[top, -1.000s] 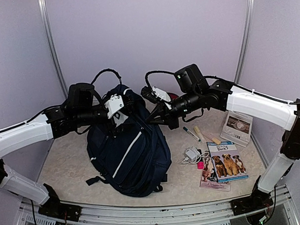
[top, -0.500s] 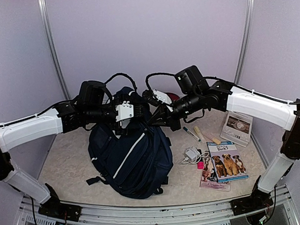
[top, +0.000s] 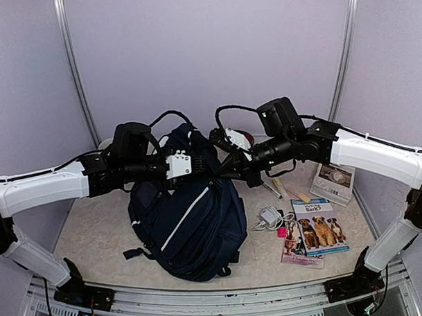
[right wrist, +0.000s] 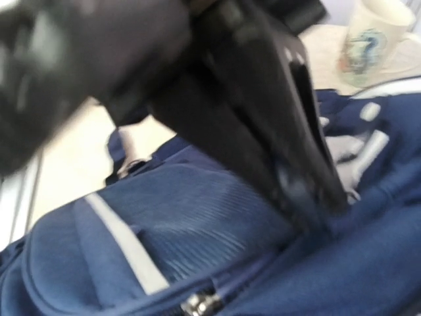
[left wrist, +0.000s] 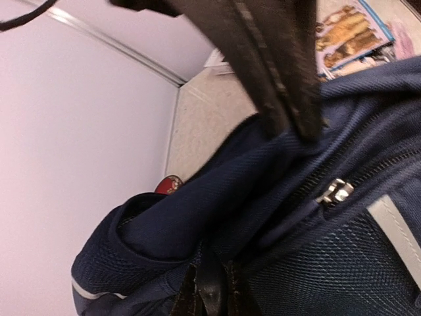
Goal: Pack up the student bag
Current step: Pass from the right arm to the left, then pass from the left arm to the right
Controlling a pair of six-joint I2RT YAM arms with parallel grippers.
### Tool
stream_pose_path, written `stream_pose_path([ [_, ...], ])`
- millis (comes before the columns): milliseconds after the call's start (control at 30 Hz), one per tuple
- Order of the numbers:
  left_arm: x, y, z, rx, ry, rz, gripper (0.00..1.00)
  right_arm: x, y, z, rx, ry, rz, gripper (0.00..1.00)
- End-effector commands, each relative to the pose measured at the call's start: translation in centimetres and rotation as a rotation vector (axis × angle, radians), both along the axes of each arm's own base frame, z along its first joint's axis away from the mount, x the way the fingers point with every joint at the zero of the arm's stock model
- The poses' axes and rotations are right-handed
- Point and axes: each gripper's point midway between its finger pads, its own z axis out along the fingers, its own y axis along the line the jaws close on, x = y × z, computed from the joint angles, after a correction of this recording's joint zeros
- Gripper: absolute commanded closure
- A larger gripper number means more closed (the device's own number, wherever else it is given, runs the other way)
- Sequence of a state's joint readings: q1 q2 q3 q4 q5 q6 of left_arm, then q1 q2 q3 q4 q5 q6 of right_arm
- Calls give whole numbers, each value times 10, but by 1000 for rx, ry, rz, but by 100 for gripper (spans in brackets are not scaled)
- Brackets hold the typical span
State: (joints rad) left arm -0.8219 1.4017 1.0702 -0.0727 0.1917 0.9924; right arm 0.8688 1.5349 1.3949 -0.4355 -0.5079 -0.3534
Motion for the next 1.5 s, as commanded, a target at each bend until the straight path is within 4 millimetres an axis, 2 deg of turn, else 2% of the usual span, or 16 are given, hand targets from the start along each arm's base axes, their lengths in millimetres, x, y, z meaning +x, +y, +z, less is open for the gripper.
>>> stream_pose_path([
  [0,26,16,67,-252,-71,200,100,5,-6,83,236,-167,-90,99],
  [167,41,38,111,-457,-90,381,100,42,-31,106,294,-127,-404,5],
  [200,42,42,117,-484,-90,405,100,47,-37,106,305,-85,-468,1],
  [300,44,53,129,-539,-97,470,100,54,-49,97,300,11,-584,0],
  [400,46,62,140,-587,-95,526,100,38,-40,78,297,121,-537,0],
  [533,47,68,153,-640,-96,576,100,15,-21,37,236,207,-449,0],
  [700,38,66,164,-682,-64,538,100,27,-30,-26,124,239,-574,0],
  [767,34,63,165,-686,-48,520,100,33,-33,-42,104,226,-606,4],
  [800,31,62,165,-687,-48,517,100,35,-32,-45,104,221,-607,12],
  [867,27,63,168,-691,-46,518,100,36,-25,-43,116,217,-582,45],
  [933,22,64,172,-702,-33,515,100,35,-17,-30,134,204,-540,85],
  [967,18,65,174,-710,-21,515,100,37,-17,-21,142,188,-540,100],
  [1100,-4,73,188,-737,14,534,100,47,-33,23,207,158,-534,100],
  [1167,-24,68,188,-706,6,537,100,49,-45,50,266,185,-502,100],
  [1333,-85,44,193,-670,18,458,100,29,-53,105,358,176,-378,100],
  [1467,-103,53,211,-726,27,462,100,4,-48,143,412,180,-238,100],
])
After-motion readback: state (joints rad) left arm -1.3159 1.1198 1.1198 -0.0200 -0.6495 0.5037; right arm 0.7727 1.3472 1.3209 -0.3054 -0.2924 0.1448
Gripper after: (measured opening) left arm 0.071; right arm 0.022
